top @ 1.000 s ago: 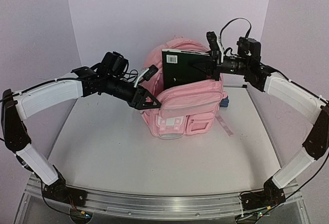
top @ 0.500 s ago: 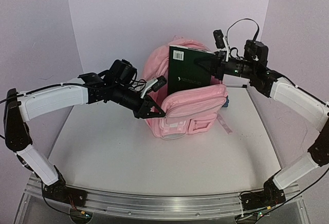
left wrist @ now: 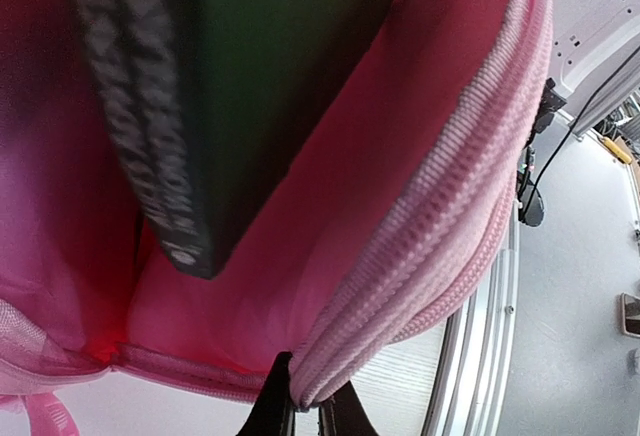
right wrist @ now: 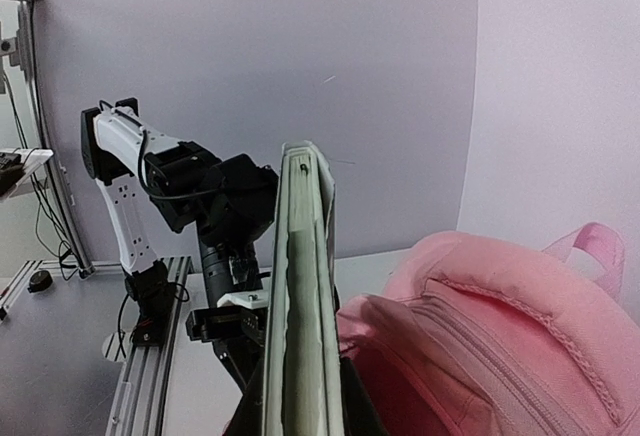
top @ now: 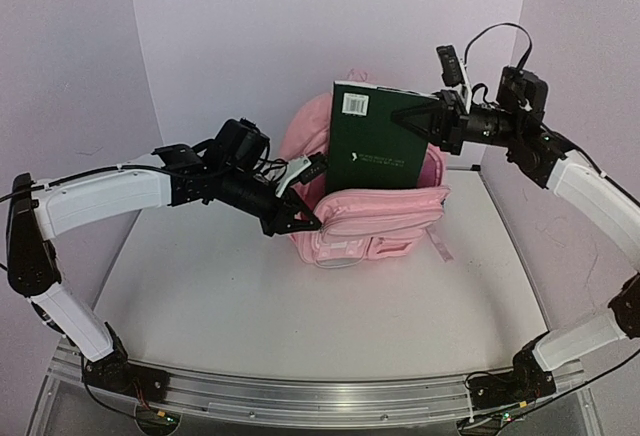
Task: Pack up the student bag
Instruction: Place the book in the student bag.
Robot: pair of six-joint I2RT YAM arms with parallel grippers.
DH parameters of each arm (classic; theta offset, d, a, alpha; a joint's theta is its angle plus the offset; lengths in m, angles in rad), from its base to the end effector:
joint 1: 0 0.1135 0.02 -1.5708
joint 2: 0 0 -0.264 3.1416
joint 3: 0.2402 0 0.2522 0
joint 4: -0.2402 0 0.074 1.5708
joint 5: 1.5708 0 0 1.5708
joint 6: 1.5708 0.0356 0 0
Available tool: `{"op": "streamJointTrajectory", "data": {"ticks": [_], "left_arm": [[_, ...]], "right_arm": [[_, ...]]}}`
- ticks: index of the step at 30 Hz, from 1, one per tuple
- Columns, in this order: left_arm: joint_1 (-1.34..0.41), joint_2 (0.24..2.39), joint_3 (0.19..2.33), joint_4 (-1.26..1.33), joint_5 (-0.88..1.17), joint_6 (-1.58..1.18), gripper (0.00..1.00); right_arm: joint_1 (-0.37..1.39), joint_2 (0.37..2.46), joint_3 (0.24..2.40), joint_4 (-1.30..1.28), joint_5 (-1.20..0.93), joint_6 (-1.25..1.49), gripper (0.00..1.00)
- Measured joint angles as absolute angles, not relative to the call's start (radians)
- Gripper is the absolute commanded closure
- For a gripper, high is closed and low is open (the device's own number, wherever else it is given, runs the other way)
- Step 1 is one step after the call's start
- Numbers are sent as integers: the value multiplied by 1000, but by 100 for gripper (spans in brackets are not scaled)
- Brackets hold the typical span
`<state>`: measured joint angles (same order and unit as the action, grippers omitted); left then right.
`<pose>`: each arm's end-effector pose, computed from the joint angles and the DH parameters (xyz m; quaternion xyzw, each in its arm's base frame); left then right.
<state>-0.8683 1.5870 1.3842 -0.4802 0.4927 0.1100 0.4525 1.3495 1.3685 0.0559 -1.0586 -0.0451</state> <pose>0.2185 -0.2841 0.3204 0.5040 0.7239 -0.3588 0.3054 0.2536 0.1578 0.4425 -0.5033 0.4778 0.4643 0.5502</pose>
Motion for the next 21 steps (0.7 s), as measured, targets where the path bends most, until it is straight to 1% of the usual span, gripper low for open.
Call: {"op": "streamJointTrajectory", "data": {"ticks": [8, 11, 17, 18, 19, 20, 21], "left_arm": [[-868, 1587, 1383, -492, 449, 132, 100], [-865, 1588, 1382, -500, 429, 133, 100], [-854, 1583, 1381, -505, 395, 132, 100], [-850, 1579, 1381, -505, 388, 131, 100], [-846, 1576, 1381, -505, 384, 131, 100], [-842, 1572, 1381, -504, 380, 130, 100], [-837, 1569, 1383, -505, 377, 127, 100]], "right_arm": [[455, 1421, 1374, -144, -1023, -200, 100], [466, 1462, 1377, -168, -1004, -251, 100], [535, 1469, 1379, -168, -848, -332, 99], [540, 1470, 1378, -166, -836, -338, 96], [543, 1472, 1378, -164, -826, -342, 91], [544, 1473, 1378, -163, -816, -345, 84], [544, 1475, 1378, -161, -807, -345, 74]]}}
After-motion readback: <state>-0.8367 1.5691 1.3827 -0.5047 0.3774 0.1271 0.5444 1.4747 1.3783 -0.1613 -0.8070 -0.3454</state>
